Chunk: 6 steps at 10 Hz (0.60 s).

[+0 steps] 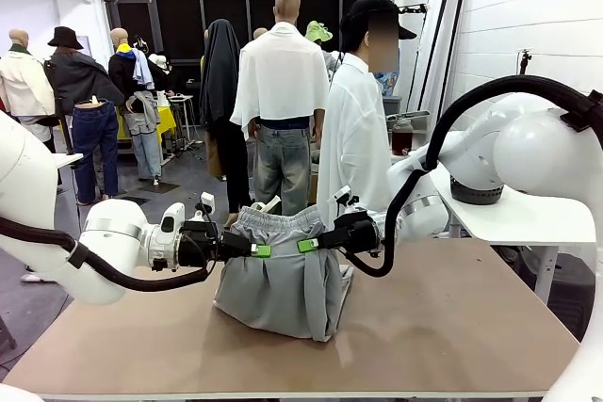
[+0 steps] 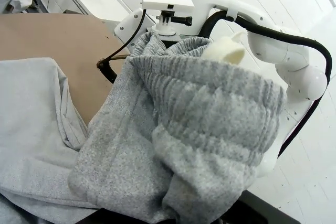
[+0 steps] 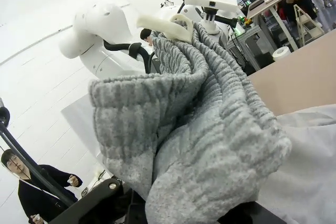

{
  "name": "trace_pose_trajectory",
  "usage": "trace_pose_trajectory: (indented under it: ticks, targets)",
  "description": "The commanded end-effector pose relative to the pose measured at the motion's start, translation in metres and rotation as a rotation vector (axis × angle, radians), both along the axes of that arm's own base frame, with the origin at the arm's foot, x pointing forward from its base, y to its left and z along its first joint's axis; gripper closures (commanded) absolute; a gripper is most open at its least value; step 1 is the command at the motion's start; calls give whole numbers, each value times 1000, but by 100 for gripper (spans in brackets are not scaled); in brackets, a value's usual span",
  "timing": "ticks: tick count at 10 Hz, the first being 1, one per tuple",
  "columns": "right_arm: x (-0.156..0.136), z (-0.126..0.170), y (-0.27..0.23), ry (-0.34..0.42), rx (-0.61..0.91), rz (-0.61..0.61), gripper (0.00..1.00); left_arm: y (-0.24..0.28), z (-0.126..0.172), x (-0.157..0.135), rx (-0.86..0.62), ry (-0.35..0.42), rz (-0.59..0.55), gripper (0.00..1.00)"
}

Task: Fold the training pants.
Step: Fold the Training pants in half.

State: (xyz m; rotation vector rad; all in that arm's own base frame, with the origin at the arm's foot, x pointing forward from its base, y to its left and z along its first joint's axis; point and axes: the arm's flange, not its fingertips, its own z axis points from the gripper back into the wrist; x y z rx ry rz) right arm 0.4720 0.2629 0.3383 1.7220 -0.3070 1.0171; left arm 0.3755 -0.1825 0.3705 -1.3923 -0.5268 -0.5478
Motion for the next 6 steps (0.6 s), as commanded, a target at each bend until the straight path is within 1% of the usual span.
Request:
trace_pose_trajectory:
  ticks: [1,2,6]
  targets:
    - [-3,8,-6,2,-1,22,100,0,1,-4,-9,4,-12,100]
    - [-5,16,-11,12,-2,46,100,-1,0,-8,-20,18,-16,100]
    - [6,49,-27,-24,-18,82,100,-22,5,-19,-61,51,-88,100]
